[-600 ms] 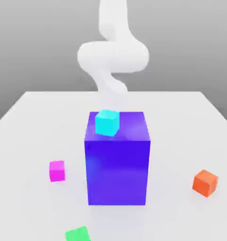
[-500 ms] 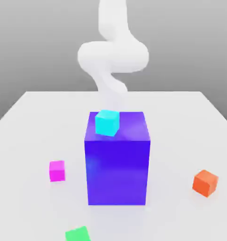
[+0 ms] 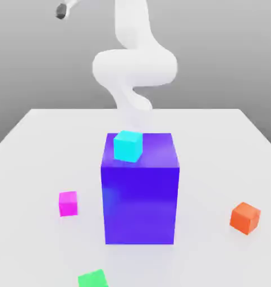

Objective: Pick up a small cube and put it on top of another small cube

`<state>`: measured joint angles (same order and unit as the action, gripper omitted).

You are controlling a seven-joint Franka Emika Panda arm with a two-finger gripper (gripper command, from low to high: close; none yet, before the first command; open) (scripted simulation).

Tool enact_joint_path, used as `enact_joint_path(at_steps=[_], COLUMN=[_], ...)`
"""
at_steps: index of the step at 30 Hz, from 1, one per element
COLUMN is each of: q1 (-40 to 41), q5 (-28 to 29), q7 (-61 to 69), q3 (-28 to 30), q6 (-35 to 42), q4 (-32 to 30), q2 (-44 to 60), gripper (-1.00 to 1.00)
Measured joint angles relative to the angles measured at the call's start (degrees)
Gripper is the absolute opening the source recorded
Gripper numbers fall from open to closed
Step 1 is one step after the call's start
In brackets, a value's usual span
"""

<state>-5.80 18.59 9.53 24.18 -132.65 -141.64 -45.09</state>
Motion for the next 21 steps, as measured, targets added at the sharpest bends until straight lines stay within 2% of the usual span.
enact_joint_path(at_steps=[21], q1=[-7.6], q5=[18.9], q7=[55.8], q3=[24.8], q6=[-4.2], q4=[-10.5], q2=[4.7], gripper=[0.00])
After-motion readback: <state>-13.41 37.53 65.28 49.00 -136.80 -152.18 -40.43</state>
